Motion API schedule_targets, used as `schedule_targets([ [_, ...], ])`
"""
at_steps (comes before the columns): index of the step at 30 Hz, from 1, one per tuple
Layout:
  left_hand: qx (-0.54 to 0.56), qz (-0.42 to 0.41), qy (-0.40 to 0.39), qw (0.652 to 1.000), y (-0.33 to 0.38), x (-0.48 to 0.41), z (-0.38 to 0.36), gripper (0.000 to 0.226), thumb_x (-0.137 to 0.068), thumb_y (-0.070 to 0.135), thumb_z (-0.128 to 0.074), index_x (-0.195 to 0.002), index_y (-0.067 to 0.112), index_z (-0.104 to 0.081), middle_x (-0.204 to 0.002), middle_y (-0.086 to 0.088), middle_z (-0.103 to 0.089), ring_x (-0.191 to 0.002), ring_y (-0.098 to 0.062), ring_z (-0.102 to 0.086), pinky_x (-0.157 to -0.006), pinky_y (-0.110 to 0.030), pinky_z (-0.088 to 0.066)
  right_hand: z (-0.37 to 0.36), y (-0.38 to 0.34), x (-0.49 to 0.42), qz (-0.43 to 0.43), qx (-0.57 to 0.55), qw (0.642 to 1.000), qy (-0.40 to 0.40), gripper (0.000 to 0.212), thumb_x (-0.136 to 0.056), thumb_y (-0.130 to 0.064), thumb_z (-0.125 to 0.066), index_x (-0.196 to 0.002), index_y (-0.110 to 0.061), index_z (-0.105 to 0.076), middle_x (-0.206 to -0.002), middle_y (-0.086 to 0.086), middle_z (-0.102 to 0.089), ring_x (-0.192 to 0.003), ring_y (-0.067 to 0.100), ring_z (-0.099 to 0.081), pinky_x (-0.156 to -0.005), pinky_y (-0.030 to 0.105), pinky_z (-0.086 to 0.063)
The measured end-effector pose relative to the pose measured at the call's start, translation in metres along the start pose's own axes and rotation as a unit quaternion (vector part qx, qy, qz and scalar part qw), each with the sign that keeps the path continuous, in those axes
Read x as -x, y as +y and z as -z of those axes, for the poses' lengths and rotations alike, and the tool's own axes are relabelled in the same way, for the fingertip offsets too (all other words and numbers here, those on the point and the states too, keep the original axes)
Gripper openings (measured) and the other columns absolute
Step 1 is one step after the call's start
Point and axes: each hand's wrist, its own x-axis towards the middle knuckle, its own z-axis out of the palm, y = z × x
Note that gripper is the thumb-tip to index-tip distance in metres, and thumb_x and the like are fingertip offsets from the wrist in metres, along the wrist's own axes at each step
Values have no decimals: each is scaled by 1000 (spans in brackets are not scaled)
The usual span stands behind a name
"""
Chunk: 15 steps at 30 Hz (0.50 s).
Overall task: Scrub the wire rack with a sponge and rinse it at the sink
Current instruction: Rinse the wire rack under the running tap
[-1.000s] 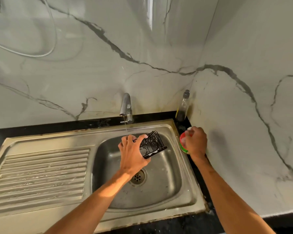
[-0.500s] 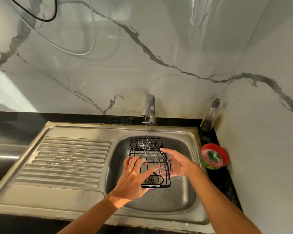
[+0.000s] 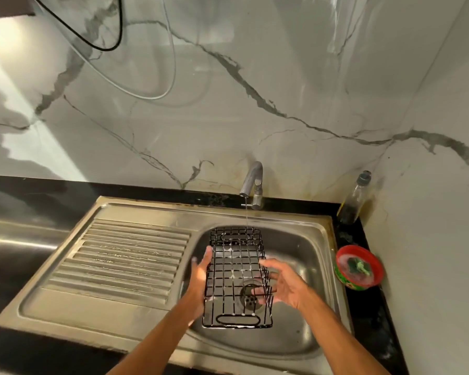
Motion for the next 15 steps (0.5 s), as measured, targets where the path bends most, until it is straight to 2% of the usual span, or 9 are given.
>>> schedule_targets([
  [2,-4,94,-60,994,11,-13,6,120,-61,77,-76,-158,26,-25,-162,-13,-32,-140,-37,-41,-117,-58,-30,0,1,-4,23,16,1000,-1,80,-67,-32,-87,-137,-27,-47,-141,15,-46,-114,48,-61,-93,76,-42],
  [4,-27,80,-80,993,22,-22,8,130,-57,63,-88,-160,22,-20,-164,-14,-27,-146,-37,-33,-119,-55,-28,1,-4,-7,46,14,999,-12,95,-64,-32,-89,-145,-34,-39,-150,12,-40,-116,47,-61,-95,76,-40],
  [6,-25,84,-99,991,31,-31,7,135,-58,50,-93,-162,21,-12,-165,-16,-24,-146,-39,-30,-117,-51,-32,3,-9,-8,60,24,998,-28,98,-62,-33,-89,-145,-38,-38,-152,11,-38,-120,48,-57,-93,72,-45],
  [8,-36,84,-105,990,39,-38,6,128,-64,39,-92,-162,19,-12,-164,-16,-26,-148,-39,-29,-117,-48,-29,2,-13,-8,64,31,997,-35,90,-60,-34,-88,-139,-40,-43,-150,8,-39,-125,47,-50,-84,60,-55],
  [10,-54,79,-122,988,44,-49,5,142,-46,45,-100,-160,19,-19,-158,-16,-40,-143,-40,-40,-118,-54,-31,7,-13,-14,73,40,996,-19,87,-56,-38,-89,-132,-44,-45,-149,6,-41,-131,48,-45,-76,43,-54],
  [11,-57,74,-129,987,47,-52,5,150,-38,43,-102,-161,21,-18,-153,-15,-46,-137,-40,-48,-113,-56,-40,9,-15,-16,74,48,996,-15,92,-54,-40,-90,-133,-44,-45,-150,7,-41,-131,44,-46,-80,43,-54],
  [13,-72,62,-133,987,51,-60,5,146,-46,30,-100,-162,24,-11,-143,-16,-54,-120,-36,-62,-86,-48,-57,9,-22,-16,80,81,993,-5,102,-58,-38,-86,-147,-38,-36,-152,10,-39,-122,29,-51,-91,44,-49],
  [14,-78,57,-140,985,52,-63,5,140,-54,24,-98,-162,24,-8,-138,-16,-57,-114,-33,-64,-76,-43,-57,5,-26,-14,89,108,990,9,99,-66,-34,-80,-152,-35,-29,-154,9,-36,-122,26,-50,-94,43,-47],
  [15,-86,51,-142,985,53,-66,4,134,-60,19,-95,-162,24,-8,-135,-15,-57,-112,-30,-64,-77,-42,-56,-2,-31,-13,110,143,983,35,93,-78,-28,-71,-156,-34,-22,-159,8,-28,-131,26,-45,-101,44,-43],
])
